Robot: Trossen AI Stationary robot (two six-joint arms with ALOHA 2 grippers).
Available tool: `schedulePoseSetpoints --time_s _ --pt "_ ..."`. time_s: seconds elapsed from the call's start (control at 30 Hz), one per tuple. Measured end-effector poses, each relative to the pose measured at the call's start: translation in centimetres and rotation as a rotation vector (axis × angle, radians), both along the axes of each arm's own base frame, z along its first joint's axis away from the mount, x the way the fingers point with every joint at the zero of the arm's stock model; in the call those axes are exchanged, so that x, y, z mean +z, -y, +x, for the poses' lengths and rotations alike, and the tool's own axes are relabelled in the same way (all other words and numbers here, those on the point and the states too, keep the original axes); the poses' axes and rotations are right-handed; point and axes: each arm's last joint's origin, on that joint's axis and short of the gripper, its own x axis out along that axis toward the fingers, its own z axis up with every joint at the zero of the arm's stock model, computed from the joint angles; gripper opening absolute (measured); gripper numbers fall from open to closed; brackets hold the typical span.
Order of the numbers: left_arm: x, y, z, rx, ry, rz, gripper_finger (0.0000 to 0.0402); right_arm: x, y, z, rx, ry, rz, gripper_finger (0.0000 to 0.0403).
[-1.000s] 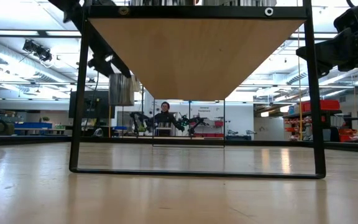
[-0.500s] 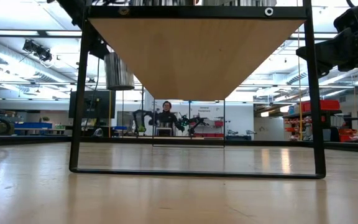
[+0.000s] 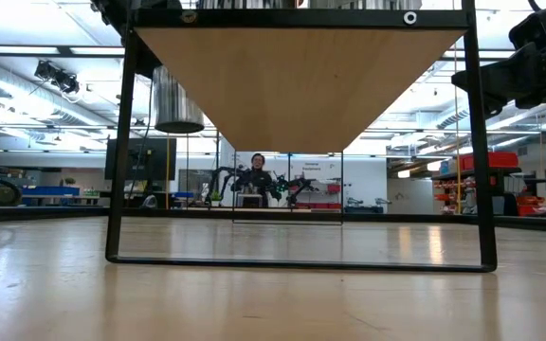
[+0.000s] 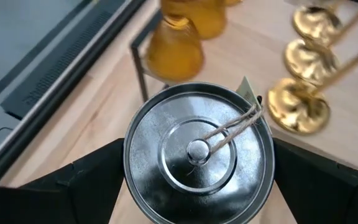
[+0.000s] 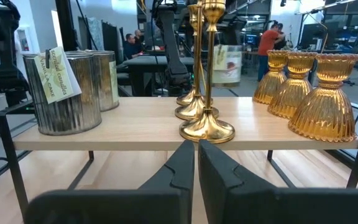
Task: Pick & Place candle stick holders
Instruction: Put the scented candle on the shelf
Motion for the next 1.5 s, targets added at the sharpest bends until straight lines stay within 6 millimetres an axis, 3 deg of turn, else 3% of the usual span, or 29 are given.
schedulePoseSetpoints --time_s 0.33,0.8,1.1,1.5 --pt "0.3 2.5 0.2 -0.117 -0.007 -0.039 0.0374 0.0 0.0 0.0 0.000 0.000 0.000 0.0027" --pt "4.3 5.6 -0.5 -0.244 0.042 -0.038 0.0374 0.0 0.0 0.0 0.000 0.000 0.000 0.0027" --pt "4.3 8.1 -0.3 -0.345 0.047 -0.070 0.0374 0.0 0.0 0.0 0.000 0.000 0.000 0.0027" --pt "3.5 11.6 2.5 -0.455 0.068 -0.075 0.0374 0.0 0.0 0.0 0.000 0.000 0.000 0.0027"
